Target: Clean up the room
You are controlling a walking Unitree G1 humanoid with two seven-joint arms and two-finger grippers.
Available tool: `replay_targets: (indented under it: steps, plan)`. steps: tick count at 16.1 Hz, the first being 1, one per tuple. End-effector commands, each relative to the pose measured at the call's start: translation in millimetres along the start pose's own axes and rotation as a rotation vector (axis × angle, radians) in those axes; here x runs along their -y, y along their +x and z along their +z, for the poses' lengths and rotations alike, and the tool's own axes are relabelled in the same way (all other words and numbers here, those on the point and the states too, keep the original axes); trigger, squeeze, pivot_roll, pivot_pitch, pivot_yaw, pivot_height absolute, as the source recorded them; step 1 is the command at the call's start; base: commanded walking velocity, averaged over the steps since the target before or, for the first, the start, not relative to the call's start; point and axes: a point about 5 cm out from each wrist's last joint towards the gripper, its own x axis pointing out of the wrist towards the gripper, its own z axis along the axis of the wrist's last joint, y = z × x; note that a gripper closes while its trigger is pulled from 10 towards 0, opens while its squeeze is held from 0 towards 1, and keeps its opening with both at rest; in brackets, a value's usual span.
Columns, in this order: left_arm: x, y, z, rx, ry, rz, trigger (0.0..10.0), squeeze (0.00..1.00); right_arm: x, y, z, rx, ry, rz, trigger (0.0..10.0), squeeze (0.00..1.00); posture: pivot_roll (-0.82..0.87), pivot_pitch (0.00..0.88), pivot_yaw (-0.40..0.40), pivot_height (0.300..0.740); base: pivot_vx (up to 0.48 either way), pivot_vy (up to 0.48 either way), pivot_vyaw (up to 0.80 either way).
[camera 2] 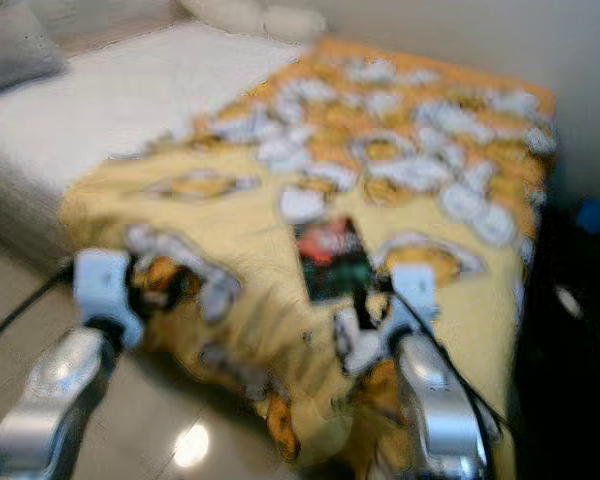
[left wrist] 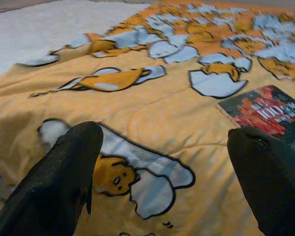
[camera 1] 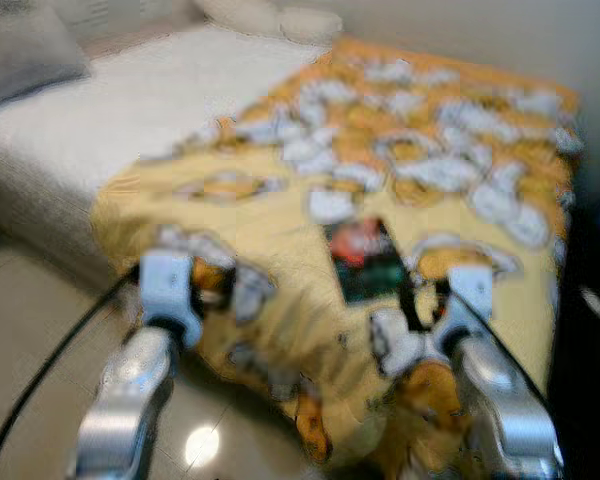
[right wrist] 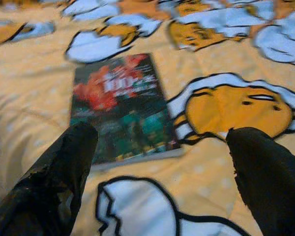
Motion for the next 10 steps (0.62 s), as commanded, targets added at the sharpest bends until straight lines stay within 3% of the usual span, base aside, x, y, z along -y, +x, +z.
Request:
replay_targets:
  steps: [1,10]
  plan:
    - [7.2,1.3,7.2,0.025,0.000,-0.038,10.0,1.00,6.3,0.7,-2.6,-0.013,-0.003,-0.024,10.0,0.00,-0.01,0.000,-0.008,0.740,0.341,0.000,-0.76]
    - [7.4,-3.8,5.7,0.025,0.008,-0.042,10.0,1.00,-1.5,4.5,-4.2,-0.012,-0.024,0.021,10.0,0.00,0.01,0.000,-0.028,0.740,0.350,0.000,0.00]
